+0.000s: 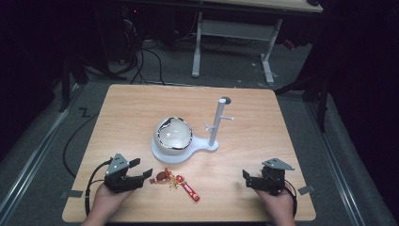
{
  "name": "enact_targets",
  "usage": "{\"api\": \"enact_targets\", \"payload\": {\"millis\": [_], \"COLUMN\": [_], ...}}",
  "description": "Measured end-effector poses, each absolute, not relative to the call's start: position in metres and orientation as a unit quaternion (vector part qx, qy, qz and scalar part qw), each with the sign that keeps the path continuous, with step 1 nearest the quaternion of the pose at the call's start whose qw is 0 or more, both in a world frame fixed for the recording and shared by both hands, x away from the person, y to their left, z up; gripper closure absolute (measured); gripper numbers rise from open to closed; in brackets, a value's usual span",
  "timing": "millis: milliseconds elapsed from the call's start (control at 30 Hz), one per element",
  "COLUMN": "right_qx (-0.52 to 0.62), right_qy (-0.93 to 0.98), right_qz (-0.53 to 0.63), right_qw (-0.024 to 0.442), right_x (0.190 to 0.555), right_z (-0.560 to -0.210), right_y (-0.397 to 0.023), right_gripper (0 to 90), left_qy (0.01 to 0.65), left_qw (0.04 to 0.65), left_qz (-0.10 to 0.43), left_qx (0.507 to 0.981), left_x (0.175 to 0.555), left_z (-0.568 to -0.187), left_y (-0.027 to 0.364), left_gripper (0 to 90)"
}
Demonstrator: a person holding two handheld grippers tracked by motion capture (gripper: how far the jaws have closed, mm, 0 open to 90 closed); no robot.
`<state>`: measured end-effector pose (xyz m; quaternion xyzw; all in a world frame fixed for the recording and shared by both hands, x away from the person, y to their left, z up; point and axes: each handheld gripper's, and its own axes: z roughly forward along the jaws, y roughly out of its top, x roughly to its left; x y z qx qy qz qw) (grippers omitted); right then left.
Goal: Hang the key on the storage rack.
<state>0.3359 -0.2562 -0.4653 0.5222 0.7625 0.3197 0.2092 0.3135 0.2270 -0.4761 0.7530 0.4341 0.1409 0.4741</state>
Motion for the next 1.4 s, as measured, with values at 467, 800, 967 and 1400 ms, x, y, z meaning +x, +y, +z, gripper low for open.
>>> {"api": "enact_targets", "payload": {"millis": [467,800,967,1400], "right_qx": [0.514,0.453,0.407,0.326], "right_qy": [0.762,0.788,0.815,0.871], "right_qz": [0.335,0.37,0.374,0.353], "right_qw": [0.209,0.192,0.173,0.105], "right_x": [0.333,0.318,0.308,0.279], "right_z": [-0.46,-0.453,-0.455,-0.482], "right_y": [-0.25,-0.204,-0.165,-0.088], "right_gripper": [2.0,10.7,14.1,50.5], "left_qy": [0.445,0.437,0.417,0.417], "left_qw": [0.465,0.46,0.451,0.45], "left_qz": [0.14,0.133,0.14,0.14], "left_qx": [0.752,0.761,0.777,0.777], "left_x": [0.308,0.308,0.307,0.307], "left_z": [-0.473,-0.473,-0.475,-0.476], "left_y": [0.231,0.228,0.221,0.223], "left_gripper": [33.7,34.5,35.8,36.0]}}
